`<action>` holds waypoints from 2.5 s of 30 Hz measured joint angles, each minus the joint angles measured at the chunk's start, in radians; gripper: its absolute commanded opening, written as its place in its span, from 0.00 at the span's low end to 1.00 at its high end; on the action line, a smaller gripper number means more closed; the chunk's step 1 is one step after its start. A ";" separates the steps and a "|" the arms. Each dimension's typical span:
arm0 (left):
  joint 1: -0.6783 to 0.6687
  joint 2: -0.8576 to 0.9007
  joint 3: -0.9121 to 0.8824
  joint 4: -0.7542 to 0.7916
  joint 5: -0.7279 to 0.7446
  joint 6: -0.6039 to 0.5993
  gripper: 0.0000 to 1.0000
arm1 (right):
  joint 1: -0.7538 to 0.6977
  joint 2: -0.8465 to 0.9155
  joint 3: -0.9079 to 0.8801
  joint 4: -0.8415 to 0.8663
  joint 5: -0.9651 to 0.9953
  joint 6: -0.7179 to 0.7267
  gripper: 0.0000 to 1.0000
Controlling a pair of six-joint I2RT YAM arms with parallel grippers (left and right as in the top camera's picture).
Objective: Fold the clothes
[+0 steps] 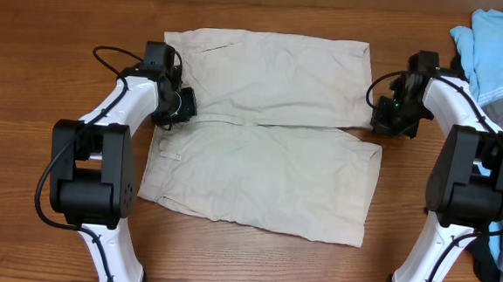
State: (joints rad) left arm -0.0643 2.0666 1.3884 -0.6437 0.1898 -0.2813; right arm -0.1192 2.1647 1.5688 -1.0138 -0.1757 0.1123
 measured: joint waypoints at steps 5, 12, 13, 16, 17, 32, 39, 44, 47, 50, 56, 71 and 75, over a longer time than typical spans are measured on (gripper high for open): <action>0.000 -0.002 0.000 -0.007 0.000 0.000 0.04 | -0.003 -0.004 0.000 -0.008 -0.008 0.006 0.04; 0.000 -0.091 -0.010 -0.022 0.000 -0.005 0.04 | 0.002 -0.113 -0.001 0.032 -0.124 -0.005 0.04; 0.000 -0.118 -0.010 -0.022 0.000 -0.007 0.04 | 0.004 -0.130 -0.001 0.043 -0.145 -0.007 0.04; 0.000 -0.209 -0.010 -0.018 0.011 -0.015 0.04 | 0.016 -0.148 0.000 0.069 -0.192 -0.009 0.04; 0.000 -0.235 -0.010 -0.015 0.020 -0.016 0.04 | 0.021 -0.144 0.000 0.075 -0.201 -0.009 0.04; 0.000 -0.143 -0.010 -0.091 -0.027 -0.026 0.04 | 0.055 0.015 0.000 0.095 -0.097 -0.008 0.04; 0.007 -0.245 -0.011 -0.198 -0.072 -0.027 0.04 | 0.055 -0.004 0.019 0.022 -0.163 -0.023 0.12; -0.002 -0.525 -0.011 -0.341 -0.093 -0.035 0.04 | 0.055 -0.193 0.022 -0.150 -0.184 -0.013 0.28; -0.044 -0.734 -0.011 -0.452 -0.105 -0.066 0.20 | 0.055 -0.406 0.046 -0.286 -0.145 0.029 0.45; -0.097 -0.847 -0.011 -0.531 -0.109 -0.099 0.96 | 0.055 -0.554 0.061 -0.415 -0.108 0.069 0.51; -0.112 -0.942 -0.011 -0.591 -0.109 -0.120 1.00 | 0.055 -0.619 0.060 -0.570 -0.087 0.102 0.51; -0.112 -0.904 -0.011 -0.592 -0.109 -0.131 1.00 | 0.055 -0.909 -0.451 -0.425 -0.083 0.318 0.71; -0.112 -0.894 -0.011 -0.592 -0.109 -0.131 1.00 | 0.054 -1.030 -0.567 -0.399 -0.087 0.397 0.91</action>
State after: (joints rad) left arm -0.1764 1.1725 1.3769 -1.2358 0.0811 -0.4126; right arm -0.0650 1.1343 1.0019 -1.4124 -0.2630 0.5095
